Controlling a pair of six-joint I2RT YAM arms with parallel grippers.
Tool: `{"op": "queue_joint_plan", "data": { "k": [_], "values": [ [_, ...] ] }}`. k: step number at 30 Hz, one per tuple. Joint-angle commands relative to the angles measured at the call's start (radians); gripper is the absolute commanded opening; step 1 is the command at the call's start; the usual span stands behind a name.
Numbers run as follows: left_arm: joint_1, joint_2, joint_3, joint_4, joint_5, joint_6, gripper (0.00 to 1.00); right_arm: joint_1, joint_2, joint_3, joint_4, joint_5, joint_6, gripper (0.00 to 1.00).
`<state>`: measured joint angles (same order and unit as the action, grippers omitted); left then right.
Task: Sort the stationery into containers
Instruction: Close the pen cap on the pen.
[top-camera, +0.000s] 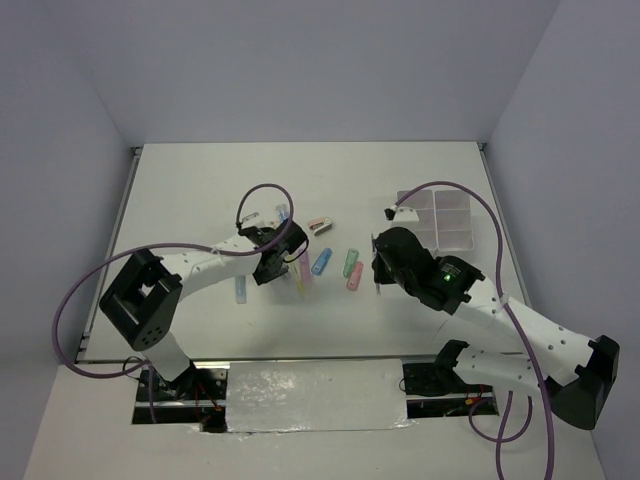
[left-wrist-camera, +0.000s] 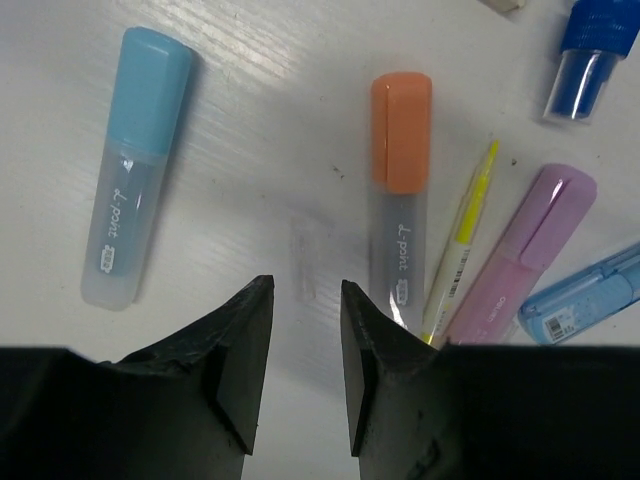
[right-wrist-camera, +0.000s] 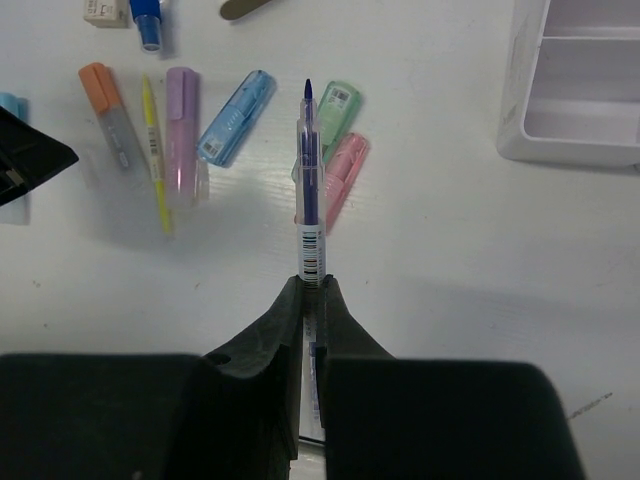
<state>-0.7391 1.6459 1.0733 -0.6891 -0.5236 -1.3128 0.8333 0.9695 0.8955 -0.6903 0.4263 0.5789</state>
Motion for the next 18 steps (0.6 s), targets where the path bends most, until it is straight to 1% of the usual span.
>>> {"op": "queue_joint_plan", "data": {
  "k": [1, 9, 11, 16, 18],
  "values": [
    [0.018, 0.015, -0.001, 0.033, 0.020, 0.012, 0.45, 0.009, 0.003, 0.000, 0.041, 0.019, -0.019, 0.00],
    [0.030, 0.069, 0.001, 0.066, 0.045, 0.030, 0.45, 0.006, 0.035, 0.006, 0.052, 0.008, -0.030, 0.00],
    [0.032, 0.080, -0.010, 0.054, 0.030, 0.015, 0.42, 0.006, 0.037, 0.005, 0.057, 0.008, -0.033, 0.00],
    [0.032, 0.087, -0.032, 0.065, 0.033, 0.003, 0.42, 0.006, 0.040, 0.003, 0.067, -0.003, -0.031, 0.00],
    [0.032, 0.094, -0.044, 0.072, 0.040, 0.001, 0.39, 0.006, 0.043, 0.000, 0.071, -0.006, -0.028, 0.00]
  ]
}}
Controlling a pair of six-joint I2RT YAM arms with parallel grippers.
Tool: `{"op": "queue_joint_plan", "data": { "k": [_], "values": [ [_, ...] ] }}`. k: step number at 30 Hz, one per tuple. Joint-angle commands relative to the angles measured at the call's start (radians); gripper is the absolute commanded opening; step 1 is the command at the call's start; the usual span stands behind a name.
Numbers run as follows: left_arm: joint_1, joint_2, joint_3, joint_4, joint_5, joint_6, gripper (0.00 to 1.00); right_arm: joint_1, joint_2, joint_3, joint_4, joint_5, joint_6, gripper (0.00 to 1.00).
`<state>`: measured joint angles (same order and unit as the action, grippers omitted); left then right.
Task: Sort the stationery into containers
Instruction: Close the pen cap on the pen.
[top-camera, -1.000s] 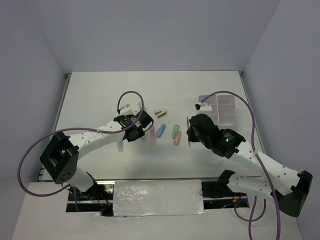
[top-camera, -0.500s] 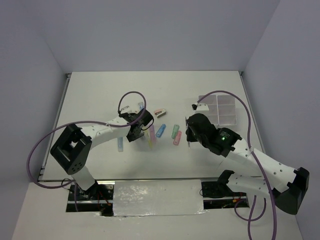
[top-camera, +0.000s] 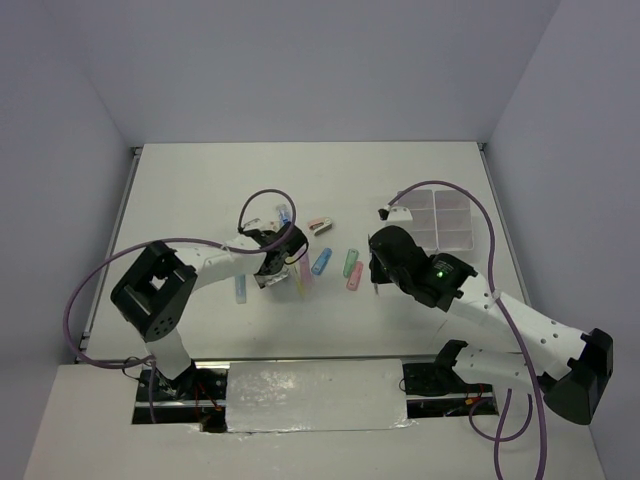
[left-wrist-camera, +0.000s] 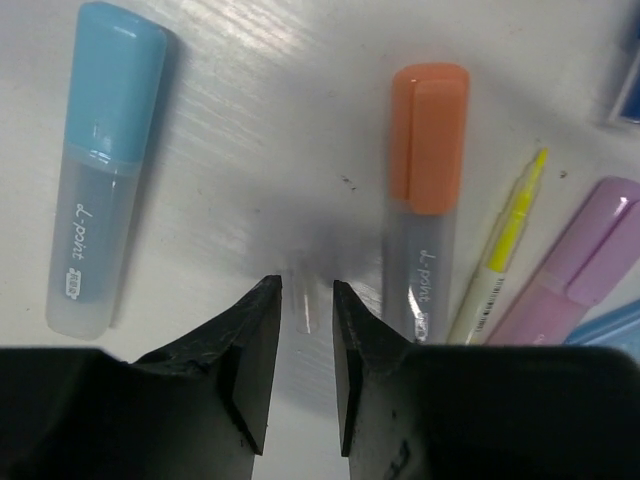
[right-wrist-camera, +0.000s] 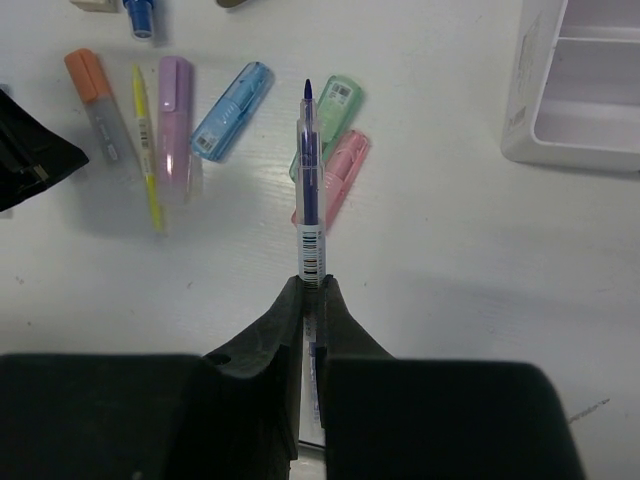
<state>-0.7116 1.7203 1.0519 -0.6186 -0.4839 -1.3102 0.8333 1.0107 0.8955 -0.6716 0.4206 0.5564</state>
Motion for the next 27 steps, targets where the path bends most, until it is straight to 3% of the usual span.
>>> {"op": "queue_joint_plan", "data": {
  "k": [1, 7, 15, 22, 27],
  "values": [
    [0.004, 0.019, -0.027, 0.005, 0.002, 0.000, 0.38, 0.007, 0.002, 0.000, 0.053, -0.002, -0.006, 0.00],
    [0.006, 0.007, -0.079, 0.037, 0.025, 0.000, 0.31, 0.007, -0.001, -0.010, 0.058, -0.008, 0.000, 0.00],
    [0.003, -0.060, -0.156, 0.074, 0.064, 0.005, 0.00, 0.006, -0.023, -0.039, 0.119, -0.080, -0.015, 0.00],
    [-0.066, -0.329, -0.145, 0.082, 0.031, 0.100, 0.00, 0.009, -0.069, -0.142, 0.280, -0.218, -0.047, 0.00],
    [-0.170, -0.491, -0.084, 0.224, 0.010, 0.275, 0.00, 0.062, -0.136, -0.240, 0.491, -0.333, -0.033, 0.00]
  ]
}}
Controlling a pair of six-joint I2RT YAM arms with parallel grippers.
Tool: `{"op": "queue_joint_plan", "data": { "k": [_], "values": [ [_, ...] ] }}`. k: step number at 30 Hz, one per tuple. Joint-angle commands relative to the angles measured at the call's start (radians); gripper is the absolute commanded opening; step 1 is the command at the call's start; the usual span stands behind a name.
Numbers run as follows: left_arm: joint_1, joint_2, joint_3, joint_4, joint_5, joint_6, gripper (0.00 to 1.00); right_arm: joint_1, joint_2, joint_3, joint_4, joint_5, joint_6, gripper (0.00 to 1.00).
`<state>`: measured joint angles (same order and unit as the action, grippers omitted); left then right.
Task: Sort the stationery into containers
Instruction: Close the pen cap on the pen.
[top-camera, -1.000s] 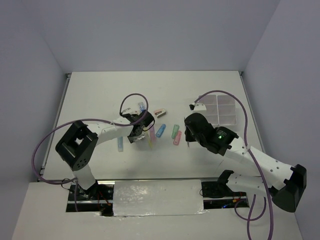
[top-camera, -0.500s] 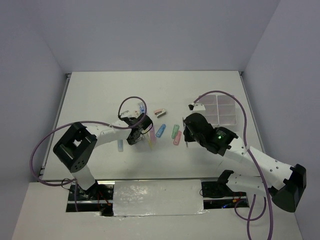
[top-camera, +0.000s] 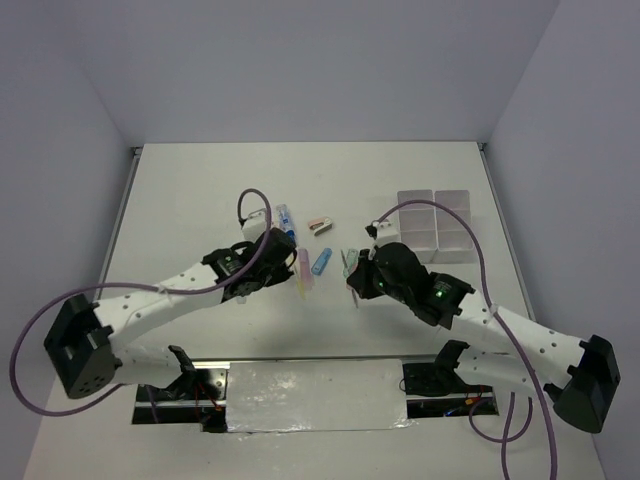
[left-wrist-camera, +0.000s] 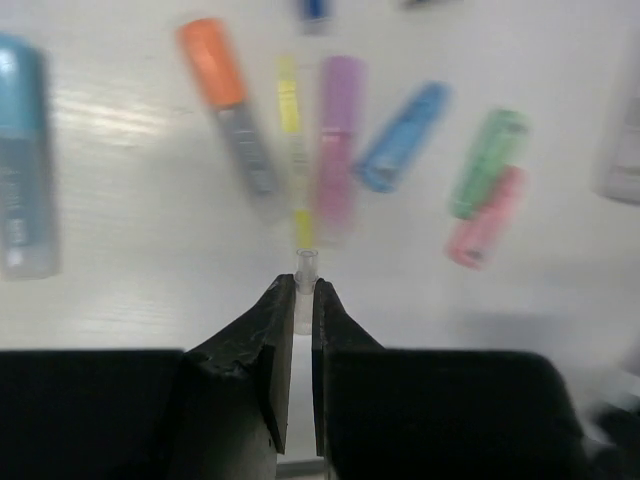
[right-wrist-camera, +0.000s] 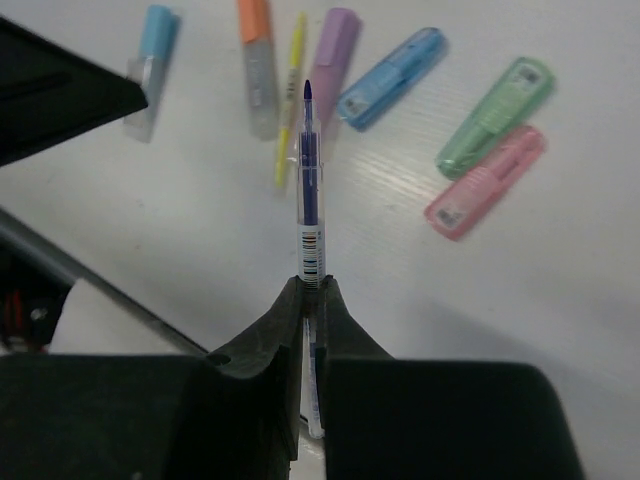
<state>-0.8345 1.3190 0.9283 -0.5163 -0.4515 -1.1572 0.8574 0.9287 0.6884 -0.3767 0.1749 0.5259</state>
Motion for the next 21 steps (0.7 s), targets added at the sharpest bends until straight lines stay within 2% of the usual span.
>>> {"op": "queue_joint_plan", "data": {
  "k": [1, 5, 6, 9, 11, 16, 21],
  "values": [
    [-0.075, -0.122, 0.011, 0.168, -0.018, 0.155, 0.00, 0.055, -0.065, -0.046, 0.220, -0.121, 0.002, 0.00],
    [-0.103, -0.292, -0.123, 0.460, 0.059, 0.218, 0.00, 0.184, -0.128, -0.105, 0.324, -0.066, 0.057, 0.00],
    [-0.106, -0.356, -0.153, 0.596, 0.103, 0.224, 0.00, 0.212, -0.136, -0.119, 0.372, -0.052, 0.066, 0.00],
    [-0.121, -0.443, -0.271, 0.782, 0.155, 0.232, 0.00, 0.345, -0.151, -0.168, 0.479, 0.036, 0.126, 0.00],
    [-0.126, -0.475, -0.298, 0.838, 0.165, 0.238, 0.00, 0.397, -0.143, -0.179, 0.513, 0.136, 0.157, 0.00],
    [-0.137, -0.523, -0.370, 0.984, 0.203, 0.272, 0.00, 0.518, -0.062, -0.103, 0.489, 0.238, 0.172, 0.00],
    [-0.141, -0.566, -0.399, 0.990, 0.189, 0.281, 0.00, 0.563, -0.031, -0.063, 0.437, 0.380, 0.223, 0.00]
  ]
}}
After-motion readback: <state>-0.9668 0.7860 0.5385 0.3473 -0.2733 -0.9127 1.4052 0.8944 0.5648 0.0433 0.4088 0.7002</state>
